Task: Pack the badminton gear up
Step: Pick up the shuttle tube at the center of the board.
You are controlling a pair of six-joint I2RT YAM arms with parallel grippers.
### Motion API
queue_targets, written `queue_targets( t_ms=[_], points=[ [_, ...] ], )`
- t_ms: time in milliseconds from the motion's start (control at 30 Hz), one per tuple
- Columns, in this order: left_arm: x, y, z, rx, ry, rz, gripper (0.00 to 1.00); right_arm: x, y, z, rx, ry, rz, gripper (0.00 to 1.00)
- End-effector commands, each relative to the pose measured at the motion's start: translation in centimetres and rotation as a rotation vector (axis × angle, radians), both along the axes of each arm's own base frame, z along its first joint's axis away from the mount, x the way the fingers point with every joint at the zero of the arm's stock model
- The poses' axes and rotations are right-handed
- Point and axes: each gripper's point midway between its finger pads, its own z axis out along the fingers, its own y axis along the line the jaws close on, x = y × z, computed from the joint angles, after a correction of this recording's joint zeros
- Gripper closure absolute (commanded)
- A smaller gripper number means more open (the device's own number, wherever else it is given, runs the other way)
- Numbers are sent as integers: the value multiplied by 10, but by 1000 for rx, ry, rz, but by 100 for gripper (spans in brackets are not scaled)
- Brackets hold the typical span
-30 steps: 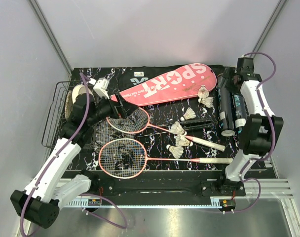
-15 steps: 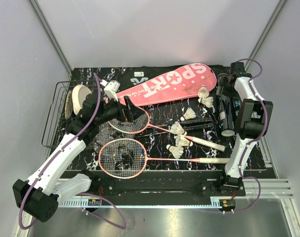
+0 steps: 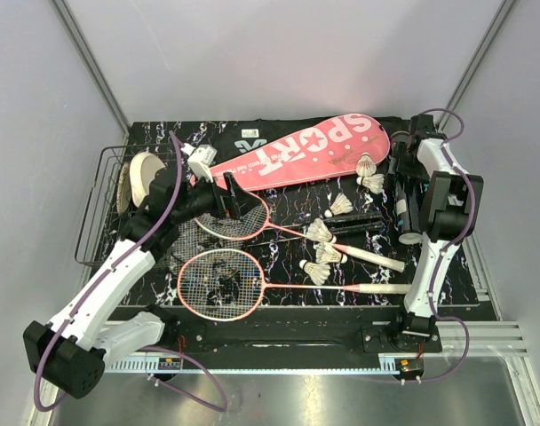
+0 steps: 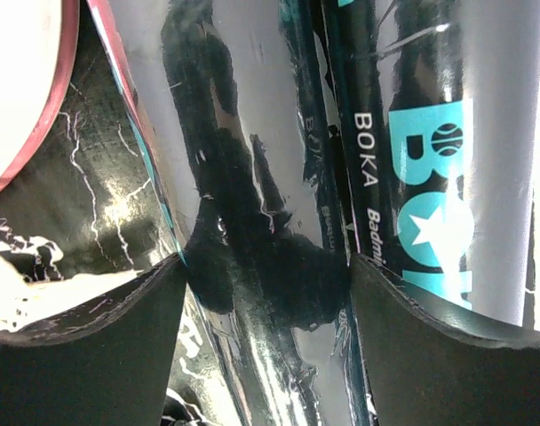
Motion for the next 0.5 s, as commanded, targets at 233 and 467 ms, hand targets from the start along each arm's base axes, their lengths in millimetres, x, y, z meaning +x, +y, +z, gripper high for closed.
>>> queue_targets(
  t_ms=[233, 467],
  points=[
    [1, -6, 30, -37, -63, -6, 1, 27, -4, 52, -148, -100, 5, 48],
    [6, -28, 54, -142, 10, -63, 1, 2, 78, 189, 84, -372, 52, 50]
  ],
)
